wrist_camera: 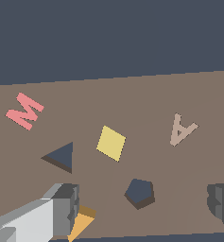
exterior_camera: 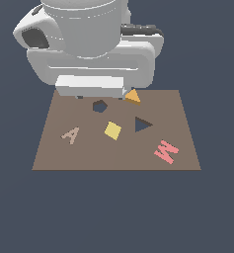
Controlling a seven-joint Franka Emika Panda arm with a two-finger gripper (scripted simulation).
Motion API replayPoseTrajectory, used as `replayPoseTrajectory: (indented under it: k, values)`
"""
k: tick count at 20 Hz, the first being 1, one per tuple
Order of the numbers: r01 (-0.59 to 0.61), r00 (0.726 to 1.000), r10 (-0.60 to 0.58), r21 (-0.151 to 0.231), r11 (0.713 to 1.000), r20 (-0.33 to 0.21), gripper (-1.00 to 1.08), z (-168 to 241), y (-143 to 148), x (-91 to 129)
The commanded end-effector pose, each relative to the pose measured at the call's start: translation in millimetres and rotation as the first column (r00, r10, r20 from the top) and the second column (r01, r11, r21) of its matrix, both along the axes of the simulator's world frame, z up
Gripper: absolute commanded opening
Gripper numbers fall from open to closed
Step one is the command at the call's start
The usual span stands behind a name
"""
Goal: Insert a designated object into the corresponding slot on a board.
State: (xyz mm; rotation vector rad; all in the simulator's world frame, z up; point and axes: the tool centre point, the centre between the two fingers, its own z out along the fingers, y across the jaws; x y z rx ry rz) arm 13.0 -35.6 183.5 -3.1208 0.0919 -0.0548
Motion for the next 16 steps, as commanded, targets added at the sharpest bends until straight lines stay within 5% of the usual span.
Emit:
replayPoseTrajectory:
  k: [1, 16]
  values:
    - [0.000, 1.000, 0.000, 0.000, 1.000, 0.000, 1.00, 0.0, 0.0, 0.0]
    - [-0.109, 0.994, 0.109, -0.007, 0.994, -0.011, 1.00, -44.2, 34.0, -35.5]
